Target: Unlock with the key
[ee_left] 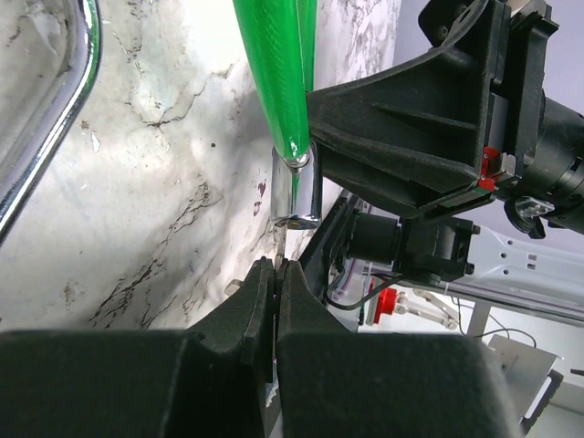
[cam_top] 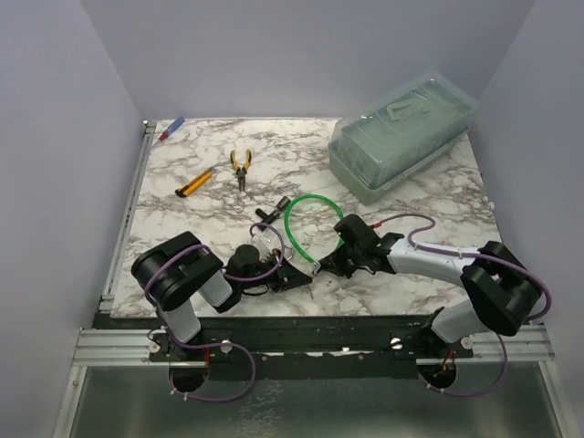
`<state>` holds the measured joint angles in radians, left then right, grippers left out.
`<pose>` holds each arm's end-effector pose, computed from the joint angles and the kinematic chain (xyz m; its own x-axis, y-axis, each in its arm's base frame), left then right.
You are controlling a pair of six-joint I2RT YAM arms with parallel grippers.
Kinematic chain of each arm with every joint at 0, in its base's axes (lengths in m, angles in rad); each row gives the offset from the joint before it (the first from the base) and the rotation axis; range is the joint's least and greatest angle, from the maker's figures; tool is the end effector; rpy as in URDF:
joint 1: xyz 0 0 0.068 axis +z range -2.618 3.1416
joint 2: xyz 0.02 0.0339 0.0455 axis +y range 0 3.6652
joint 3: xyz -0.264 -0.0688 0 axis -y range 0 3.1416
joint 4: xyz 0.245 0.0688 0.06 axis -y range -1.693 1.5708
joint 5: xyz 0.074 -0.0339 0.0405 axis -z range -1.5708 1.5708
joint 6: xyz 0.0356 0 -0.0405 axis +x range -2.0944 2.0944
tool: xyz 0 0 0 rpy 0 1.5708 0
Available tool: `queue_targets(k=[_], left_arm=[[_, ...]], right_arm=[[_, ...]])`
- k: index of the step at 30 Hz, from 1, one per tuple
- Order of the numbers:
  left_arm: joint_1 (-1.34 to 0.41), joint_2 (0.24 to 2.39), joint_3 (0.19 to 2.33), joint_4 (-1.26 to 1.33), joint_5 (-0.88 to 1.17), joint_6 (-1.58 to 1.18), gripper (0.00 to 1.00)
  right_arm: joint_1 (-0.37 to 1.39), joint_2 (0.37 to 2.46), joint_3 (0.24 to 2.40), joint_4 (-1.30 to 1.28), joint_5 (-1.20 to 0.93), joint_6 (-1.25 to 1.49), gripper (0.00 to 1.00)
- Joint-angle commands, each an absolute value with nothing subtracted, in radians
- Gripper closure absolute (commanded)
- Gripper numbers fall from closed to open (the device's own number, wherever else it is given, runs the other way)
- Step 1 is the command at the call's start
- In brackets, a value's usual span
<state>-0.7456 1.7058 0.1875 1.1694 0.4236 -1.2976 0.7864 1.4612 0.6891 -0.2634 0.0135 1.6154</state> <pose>0.1578 -0.1657 0.0972 -0.9365 -0.3300 -0.1182 0.0016 0.3333 -0.9428 0.1871 0.1868 0.1537 -0.6751 0.7376 0.0111 0.6383 0.5765 0.5101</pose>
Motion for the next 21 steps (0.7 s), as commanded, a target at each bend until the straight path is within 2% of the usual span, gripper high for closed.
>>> queue_targets(k=[1, 21], left_arm=[[-0.735, 1.725, 0.226, 1.226, 0.38, -1.278, 1.0], [-0.735, 1.738, 0.227, 1.242, 0.363, -1.28, 1.0]], right_arm=[[0.823, 1.466, 0.735, -0.28, -0.051, 1.631, 1.0], [0.867, 1.486, 0.771, -0.307, -0.038, 1.647, 1.0]])
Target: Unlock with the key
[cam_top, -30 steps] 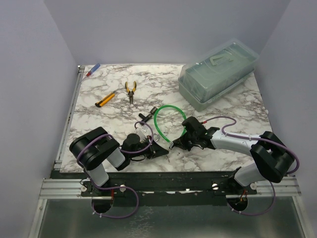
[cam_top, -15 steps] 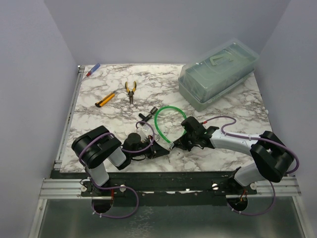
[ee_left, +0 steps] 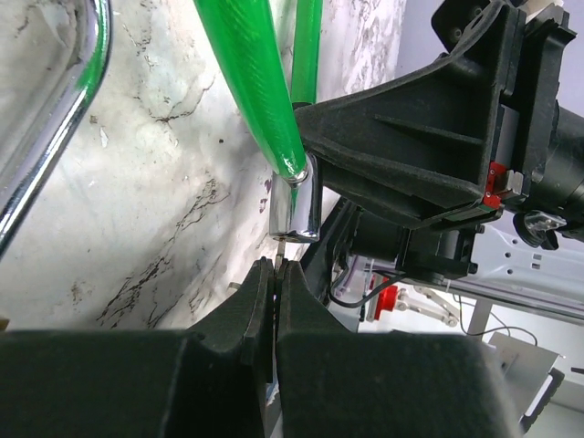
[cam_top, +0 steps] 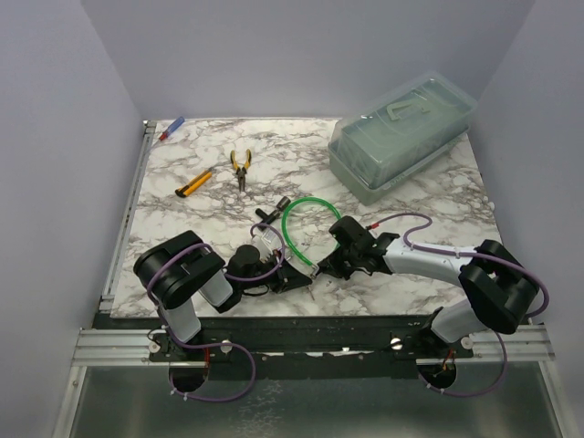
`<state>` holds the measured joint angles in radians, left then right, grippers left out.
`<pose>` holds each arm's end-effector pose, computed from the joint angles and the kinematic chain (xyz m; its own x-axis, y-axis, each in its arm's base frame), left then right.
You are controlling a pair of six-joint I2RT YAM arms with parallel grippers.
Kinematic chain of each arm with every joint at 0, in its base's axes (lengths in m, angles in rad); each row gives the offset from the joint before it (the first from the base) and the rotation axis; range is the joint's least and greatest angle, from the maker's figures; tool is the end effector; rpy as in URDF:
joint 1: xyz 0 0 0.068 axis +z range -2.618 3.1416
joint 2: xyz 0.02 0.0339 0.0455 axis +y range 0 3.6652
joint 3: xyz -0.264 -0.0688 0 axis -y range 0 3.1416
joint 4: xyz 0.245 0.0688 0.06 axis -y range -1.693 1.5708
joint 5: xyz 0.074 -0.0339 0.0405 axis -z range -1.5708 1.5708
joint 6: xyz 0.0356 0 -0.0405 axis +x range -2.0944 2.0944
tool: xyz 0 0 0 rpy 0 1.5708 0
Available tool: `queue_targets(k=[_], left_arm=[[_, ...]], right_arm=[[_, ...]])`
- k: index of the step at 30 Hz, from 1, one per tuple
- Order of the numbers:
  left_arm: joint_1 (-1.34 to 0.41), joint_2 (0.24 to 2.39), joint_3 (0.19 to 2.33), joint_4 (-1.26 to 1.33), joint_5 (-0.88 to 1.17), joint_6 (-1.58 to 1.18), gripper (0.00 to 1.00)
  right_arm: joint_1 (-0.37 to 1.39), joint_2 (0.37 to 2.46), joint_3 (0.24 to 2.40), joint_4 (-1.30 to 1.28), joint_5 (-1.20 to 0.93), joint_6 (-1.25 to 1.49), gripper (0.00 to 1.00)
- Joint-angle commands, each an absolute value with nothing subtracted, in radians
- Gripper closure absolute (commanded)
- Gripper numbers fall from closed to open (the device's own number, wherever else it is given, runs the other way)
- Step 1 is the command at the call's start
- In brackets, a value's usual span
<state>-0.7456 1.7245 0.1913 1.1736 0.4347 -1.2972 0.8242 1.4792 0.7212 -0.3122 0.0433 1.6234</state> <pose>0.1581 -0.1664 0.0944 -0.9411 -0.3196 -0.1102 -0.0044 0.3376 -0.9413 0.1829 0.1954 0.1554 -0.6869 0.7267 -0.0127 0.6328 0.6066 0.4813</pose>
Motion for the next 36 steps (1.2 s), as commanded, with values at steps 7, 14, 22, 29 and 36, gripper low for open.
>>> queue_targets(k=[7, 14, 22, 29, 36], left_arm=[[-0.736, 1.746, 0.239, 1.247, 0.358, -1.282, 1.0], [-0.734, 1.763, 0.258, 1.249, 0.342, -1.289, 1.0], [-0.733, 1.771, 0.285, 1.248, 0.376, -1.277, 1.0], [-0.733, 1.735, 0.236, 1.249, 0.378, -1.263, 0.64], [-0.733, 1.682, 0.191, 1.24, 0.378, -1.239, 0.45]], right_arm=[[0.881, 1.486, 0.774, -0.306, -0.041, 1.657, 1.0], [0.904, 1.476, 0.784, -0.316, -0.049, 1.674, 1.0], [0.914, 1.47, 0.788, -0.351, -0.024, 1.69, 1.0], [0.914, 1.436, 0.78, -0.375, 0.044, 1.689, 1.0], [0.913, 1.416, 0.778, -0.395, 0.076, 1.687, 1.0]])
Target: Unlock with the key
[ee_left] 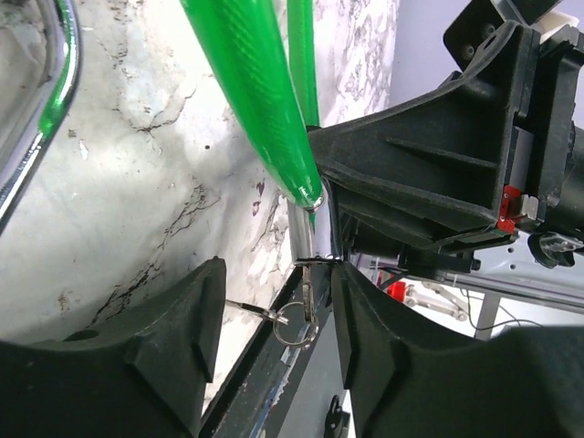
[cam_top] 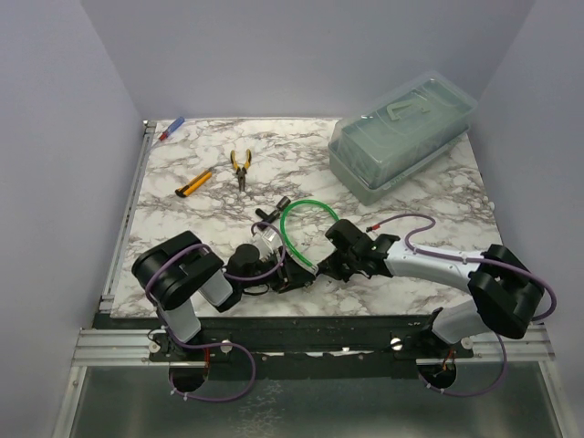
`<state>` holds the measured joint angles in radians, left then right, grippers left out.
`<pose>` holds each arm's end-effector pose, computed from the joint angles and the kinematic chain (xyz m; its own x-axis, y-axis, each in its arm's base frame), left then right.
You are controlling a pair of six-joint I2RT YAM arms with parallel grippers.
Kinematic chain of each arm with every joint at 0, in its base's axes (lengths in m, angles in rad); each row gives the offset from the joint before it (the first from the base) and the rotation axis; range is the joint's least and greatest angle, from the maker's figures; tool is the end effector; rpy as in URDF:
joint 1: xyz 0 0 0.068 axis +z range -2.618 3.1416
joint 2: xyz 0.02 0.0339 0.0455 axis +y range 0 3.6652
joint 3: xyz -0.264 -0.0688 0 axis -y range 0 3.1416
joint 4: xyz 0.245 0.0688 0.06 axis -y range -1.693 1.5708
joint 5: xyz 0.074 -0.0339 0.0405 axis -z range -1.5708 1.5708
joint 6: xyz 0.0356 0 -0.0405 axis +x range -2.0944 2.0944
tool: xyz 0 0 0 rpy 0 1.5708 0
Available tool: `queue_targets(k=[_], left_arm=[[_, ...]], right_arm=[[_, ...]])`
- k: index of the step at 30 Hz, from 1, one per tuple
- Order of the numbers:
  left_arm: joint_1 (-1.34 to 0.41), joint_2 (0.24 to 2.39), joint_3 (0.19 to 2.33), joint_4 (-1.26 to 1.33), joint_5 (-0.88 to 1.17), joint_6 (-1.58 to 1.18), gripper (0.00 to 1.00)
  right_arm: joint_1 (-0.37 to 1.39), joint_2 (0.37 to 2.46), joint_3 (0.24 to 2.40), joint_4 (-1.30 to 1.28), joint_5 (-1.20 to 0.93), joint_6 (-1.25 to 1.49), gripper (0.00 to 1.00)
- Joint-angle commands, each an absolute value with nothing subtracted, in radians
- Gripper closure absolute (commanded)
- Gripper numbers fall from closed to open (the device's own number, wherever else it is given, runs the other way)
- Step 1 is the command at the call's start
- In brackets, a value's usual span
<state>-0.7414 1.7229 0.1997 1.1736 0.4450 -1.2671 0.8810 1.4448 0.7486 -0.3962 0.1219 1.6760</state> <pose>0.1602 -0.1675 0.0962 -0.9418 -0.3054 -0.1403 0.0304 0.3381 -0.9406 0.1711 0.2006 0.1673 -0.6667 0.7430 -0.0590 0.6385 0.6101 0.4691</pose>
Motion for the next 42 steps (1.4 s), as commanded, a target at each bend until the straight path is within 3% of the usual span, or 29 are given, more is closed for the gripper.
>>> queue_targets(k=[1, 10, 24, 42], left_arm=[[-0.732, 1.677, 0.187, 1.24, 0.383, -1.236, 0.44], [-0.745, 1.562, 0.178, 1.136, 0.399, -1.173, 0.44], [-0.784, 1.148, 0.306, 0.318, 0.182, -0.89, 0.45], [-0.885, 1.195, 0.333, 0.348, 0.178, -0.878, 0.51]], right_arm=[[0.913, 1.414, 0.777, -0.397, 0.077, 1.687, 1.0], [0.913, 1.401, 0.768, -0.397, 0.084, 1.683, 1.0], [0.911, 1.374, 0.78, -0.412, 0.131, 1.66, 1.0], [0.911, 1.426, 0.802, -0.396, 0.144, 1.653, 1.0]])
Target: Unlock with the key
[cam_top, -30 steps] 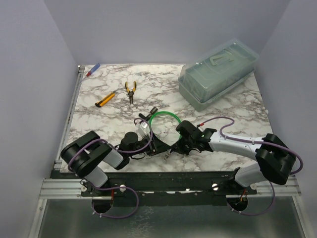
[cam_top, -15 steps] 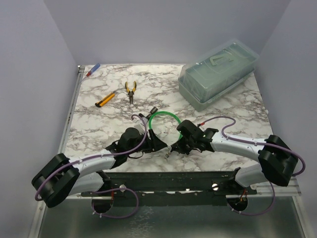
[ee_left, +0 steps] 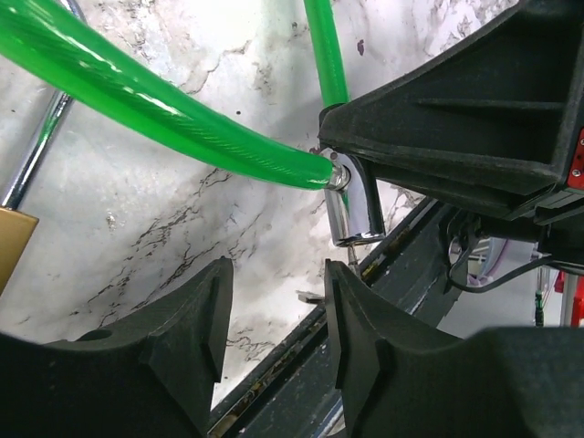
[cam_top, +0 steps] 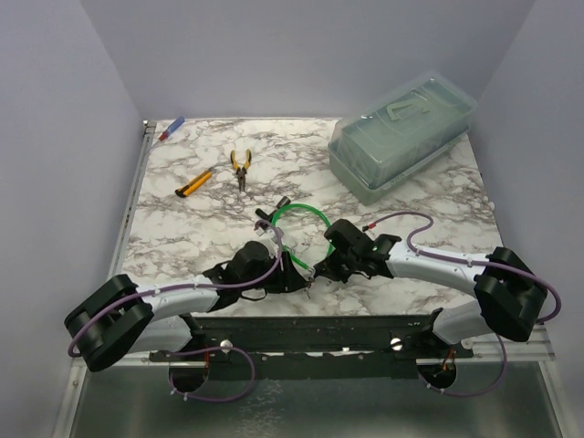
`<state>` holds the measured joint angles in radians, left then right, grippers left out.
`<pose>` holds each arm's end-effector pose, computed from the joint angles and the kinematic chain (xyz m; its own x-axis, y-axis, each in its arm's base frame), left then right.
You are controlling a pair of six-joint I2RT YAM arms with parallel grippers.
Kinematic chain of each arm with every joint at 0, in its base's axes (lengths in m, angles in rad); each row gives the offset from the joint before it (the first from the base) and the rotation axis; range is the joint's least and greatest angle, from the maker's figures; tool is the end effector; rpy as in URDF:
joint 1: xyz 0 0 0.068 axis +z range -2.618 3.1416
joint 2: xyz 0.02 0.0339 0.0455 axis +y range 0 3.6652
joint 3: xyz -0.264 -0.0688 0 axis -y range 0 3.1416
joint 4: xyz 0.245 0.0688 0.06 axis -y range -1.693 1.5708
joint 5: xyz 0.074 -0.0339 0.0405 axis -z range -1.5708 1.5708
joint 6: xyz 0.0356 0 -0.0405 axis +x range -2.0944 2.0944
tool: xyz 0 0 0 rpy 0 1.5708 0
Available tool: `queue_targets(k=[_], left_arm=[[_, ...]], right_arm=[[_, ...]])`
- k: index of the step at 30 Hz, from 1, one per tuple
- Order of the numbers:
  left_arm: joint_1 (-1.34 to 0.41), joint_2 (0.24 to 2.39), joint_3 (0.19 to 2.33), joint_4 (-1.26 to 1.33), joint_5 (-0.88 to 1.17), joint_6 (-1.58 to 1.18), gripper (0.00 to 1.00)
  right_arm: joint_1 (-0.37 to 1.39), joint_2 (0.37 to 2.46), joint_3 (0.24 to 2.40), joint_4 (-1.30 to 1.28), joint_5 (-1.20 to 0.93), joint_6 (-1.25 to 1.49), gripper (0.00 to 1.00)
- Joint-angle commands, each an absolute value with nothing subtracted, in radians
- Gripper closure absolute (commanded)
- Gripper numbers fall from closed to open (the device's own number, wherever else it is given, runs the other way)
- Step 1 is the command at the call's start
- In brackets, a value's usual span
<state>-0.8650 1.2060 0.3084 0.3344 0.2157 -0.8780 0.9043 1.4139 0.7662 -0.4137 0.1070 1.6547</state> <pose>0.1353 -0.1704 0.1479 -0.8836 -0.1220 -0.4521 0.2833 0.6294 -0.7236 0.1660 0.2049 0.1788 -0.7014 0.7108 -0.0520 0.6006 0.6288 0.4937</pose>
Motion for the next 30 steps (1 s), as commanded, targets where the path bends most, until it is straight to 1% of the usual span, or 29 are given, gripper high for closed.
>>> queue_targets(k=[1, 5, 9, 13, 16, 20, 22, 30], left_arm=[[-0.887, 1.186, 0.328, 0.348, 0.172, -0.88, 0.51], [-0.887, 1.114, 0.297, 0.328, 0.117, -0.893, 0.5], [-0.886, 1.018, 0.278, 0.244, 0.024, -0.902, 0.48], [-0.886, 0.96, 0.274, 0.231, 0.039, -0.878, 0.48], [-0.887, 0.988, 0.293, 0.23, 0.08, -0.84, 0.49], [-0.907, 1.052, 0.33, 0.242, 0.127, -0.793, 0.54], [-0.933, 1.073, 0.352, 0.241, 0.113, -0.769, 0.57], [-0.979, 1.104, 0.397, 0.24, 0.067, -0.735, 0.58]], right_arm=[[0.911, 1.428, 0.802, -0.396, 0.145, 1.654, 1.0], [0.911, 1.424, 0.795, -0.395, 0.146, 1.652, 1.0], [0.911, 1.412, 0.777, -0.393, 0.143, 1.655, 1.0], [0.911, 1.412, 0.77, -0.386, 0.143, 1.657, 1.0], [0.911, 1.42, 0.779, -0.381, 0.138, 1.655, 1.0], [0.911, 1.428, 0.791, -0.382, 0.139, 1.652, 1.0], [0.911, 1.433, 0.797, -0.386, 0.141, 1.652, 1.0], [0.911, 1.442, 0.801, -0.394, 0.142, 1.652, 1.0]])
